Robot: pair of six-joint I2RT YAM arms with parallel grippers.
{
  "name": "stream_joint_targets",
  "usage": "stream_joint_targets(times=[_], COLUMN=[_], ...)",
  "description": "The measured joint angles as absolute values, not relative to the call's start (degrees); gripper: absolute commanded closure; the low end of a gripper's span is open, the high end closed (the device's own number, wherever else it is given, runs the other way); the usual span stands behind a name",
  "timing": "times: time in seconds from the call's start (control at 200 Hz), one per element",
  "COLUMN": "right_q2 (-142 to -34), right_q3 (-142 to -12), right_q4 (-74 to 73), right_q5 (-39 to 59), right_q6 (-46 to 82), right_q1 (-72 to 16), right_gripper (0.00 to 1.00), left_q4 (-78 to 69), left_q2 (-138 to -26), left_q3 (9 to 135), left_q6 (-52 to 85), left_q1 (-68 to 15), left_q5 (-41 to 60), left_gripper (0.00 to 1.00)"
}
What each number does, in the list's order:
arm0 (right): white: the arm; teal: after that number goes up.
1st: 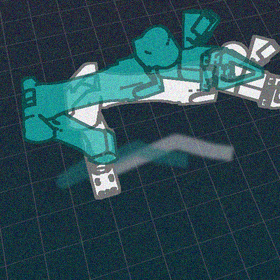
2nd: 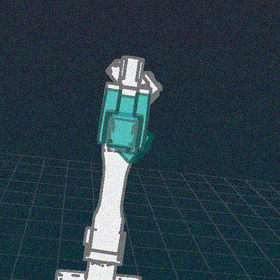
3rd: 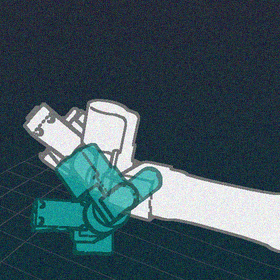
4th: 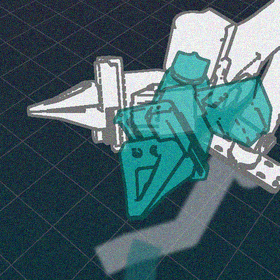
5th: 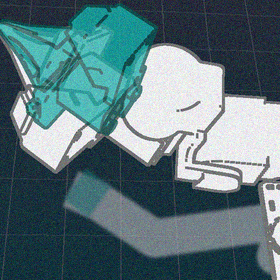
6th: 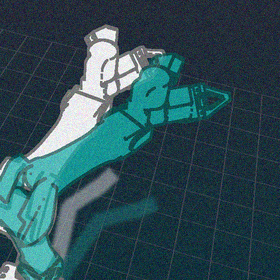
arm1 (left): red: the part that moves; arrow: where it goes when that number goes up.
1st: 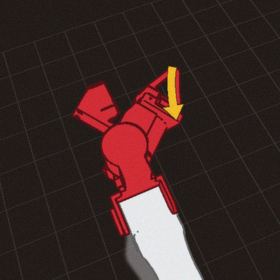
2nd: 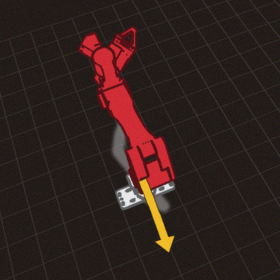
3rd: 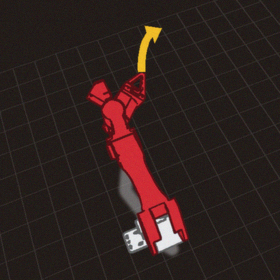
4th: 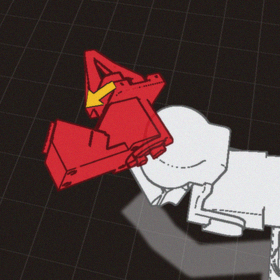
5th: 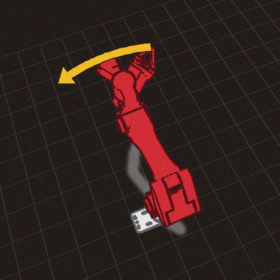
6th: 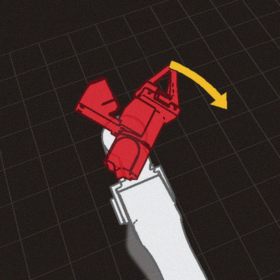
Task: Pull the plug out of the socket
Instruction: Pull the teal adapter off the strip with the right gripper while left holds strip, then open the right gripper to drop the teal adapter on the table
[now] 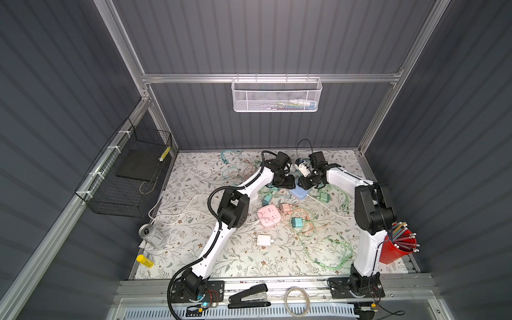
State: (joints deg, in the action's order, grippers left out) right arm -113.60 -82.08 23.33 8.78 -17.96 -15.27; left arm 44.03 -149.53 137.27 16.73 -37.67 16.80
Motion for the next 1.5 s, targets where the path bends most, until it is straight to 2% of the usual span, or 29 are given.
stream_joint_targets(times=[0.365, 0.535, 0.891, 1.501], right_q2=[-106.54, -106.67, -113.36, -115.7], right_q3=[-79.22, -79.31, -86.3, -88.95], right_q4=[19.16, 19.99, 27.22, 35.2], right_q5=[11.16, 11.0, 11.42, 13.04], right_q6=[-17.56, -16.25, -9.89, -4.54], right_q1=[-15.9, -15.0, -10.0, -6.35], right_gripper=[0.92, 0.88, 0.88, 0.88], left_q4=[44.1, 42.57, 40.07, 37.45], left_q2=[-149.8, -149.16, -147.96, -146.45], left_q3=[137.58, 136.0, 133.29, 130.26], left_q6=[16.71, 16.71, 16.56, 16.53], left_q1=[-37.67, -37.67, -37.67, -37.69], left_q5=[17.04, 17.1, 17.06, 16.6], left_gripper=[0.47, 0.47, 0.47, 0.47])
